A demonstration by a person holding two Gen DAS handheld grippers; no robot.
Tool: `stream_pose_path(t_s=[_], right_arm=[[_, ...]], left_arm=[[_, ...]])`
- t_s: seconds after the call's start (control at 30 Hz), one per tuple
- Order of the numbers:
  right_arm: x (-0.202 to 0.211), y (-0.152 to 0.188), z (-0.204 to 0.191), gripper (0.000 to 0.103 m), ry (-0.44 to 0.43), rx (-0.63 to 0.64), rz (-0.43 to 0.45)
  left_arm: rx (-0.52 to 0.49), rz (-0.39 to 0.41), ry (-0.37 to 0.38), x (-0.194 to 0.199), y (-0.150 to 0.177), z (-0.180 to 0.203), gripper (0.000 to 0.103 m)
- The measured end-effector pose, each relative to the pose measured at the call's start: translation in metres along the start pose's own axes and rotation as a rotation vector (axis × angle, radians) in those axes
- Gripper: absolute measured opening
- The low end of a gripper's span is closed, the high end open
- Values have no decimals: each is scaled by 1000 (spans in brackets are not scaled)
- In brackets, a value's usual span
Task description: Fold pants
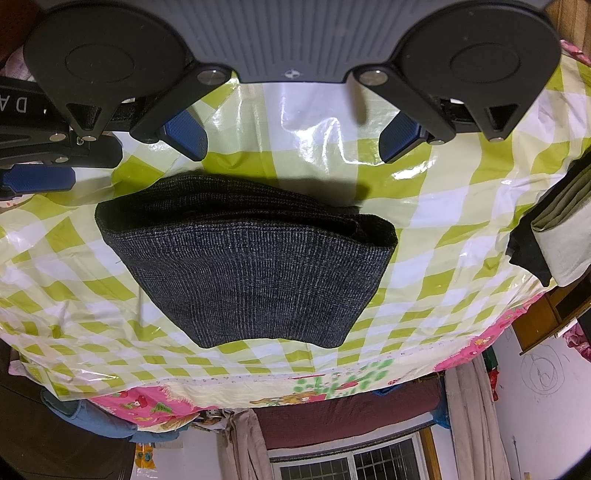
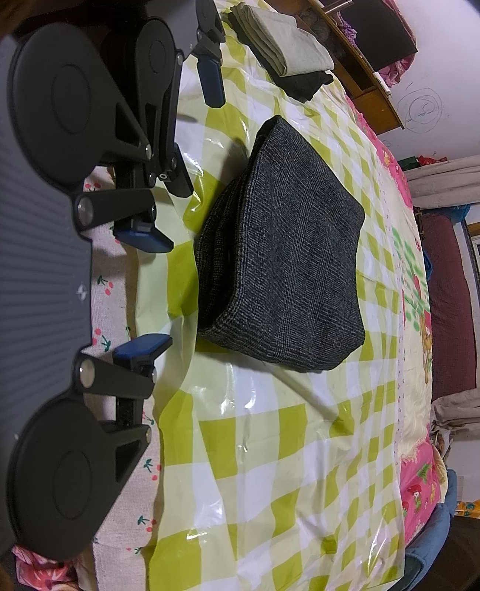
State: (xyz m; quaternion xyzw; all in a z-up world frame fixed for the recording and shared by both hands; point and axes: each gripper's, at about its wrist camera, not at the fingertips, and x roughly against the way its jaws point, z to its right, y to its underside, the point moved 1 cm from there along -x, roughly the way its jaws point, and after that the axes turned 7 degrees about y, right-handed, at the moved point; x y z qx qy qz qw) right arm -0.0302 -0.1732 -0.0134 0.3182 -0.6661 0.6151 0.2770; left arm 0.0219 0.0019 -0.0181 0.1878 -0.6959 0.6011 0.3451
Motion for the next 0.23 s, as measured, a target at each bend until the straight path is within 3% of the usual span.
stream_pose_path(t_s=[0.23], right_arm=[[0,0,0,50,-1,0,0]], left_arm=[[-8,6,-10,1,0,1,103]])
